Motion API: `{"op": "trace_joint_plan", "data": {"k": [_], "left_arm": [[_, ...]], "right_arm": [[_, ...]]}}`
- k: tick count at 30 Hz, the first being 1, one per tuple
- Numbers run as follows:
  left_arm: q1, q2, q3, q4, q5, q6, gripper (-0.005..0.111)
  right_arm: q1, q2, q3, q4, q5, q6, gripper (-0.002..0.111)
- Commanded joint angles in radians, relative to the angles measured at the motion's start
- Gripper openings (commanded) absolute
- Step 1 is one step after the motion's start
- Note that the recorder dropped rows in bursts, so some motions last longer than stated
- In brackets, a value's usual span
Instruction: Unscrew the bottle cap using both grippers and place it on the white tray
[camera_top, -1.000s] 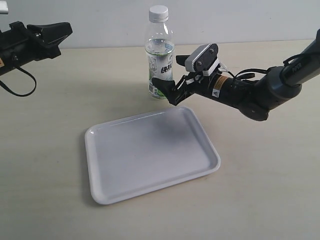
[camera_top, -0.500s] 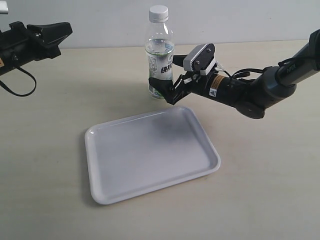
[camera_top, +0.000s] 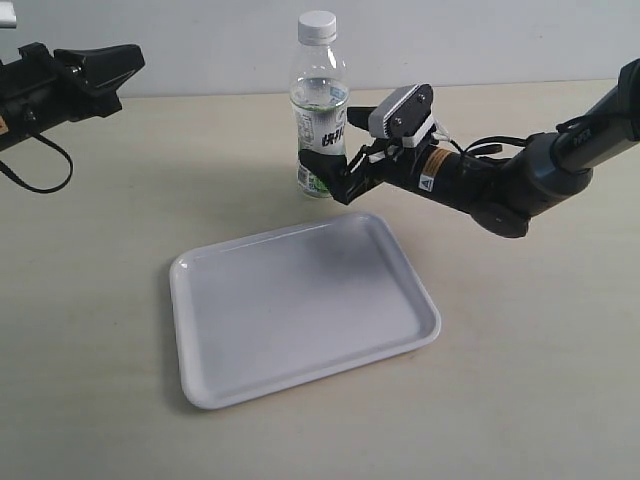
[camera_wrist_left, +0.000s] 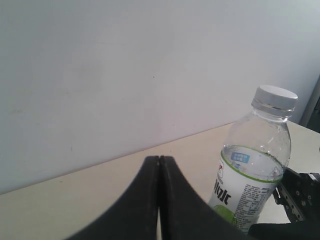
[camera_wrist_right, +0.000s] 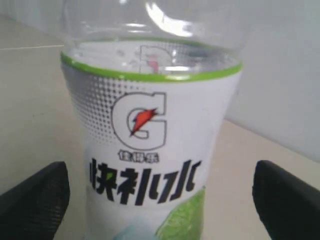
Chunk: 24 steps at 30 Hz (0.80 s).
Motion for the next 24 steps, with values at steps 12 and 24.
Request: {"op": "trace_joint_plan", "data": {"k": [12,24], "left_arm": [[-0.003,-0.01,-0.001,0.001,-0.001,0.006,0.0],[-0.003,-0.01,-0.001,0.001,-0.001,0.006,0.0]], "right_arm": [[0.087,0.0,-0.006,0.126,0.062,-0.121,0.093],[0.087,0.0,-0.006,0.192,0.063,-0.117,0.093]]}}
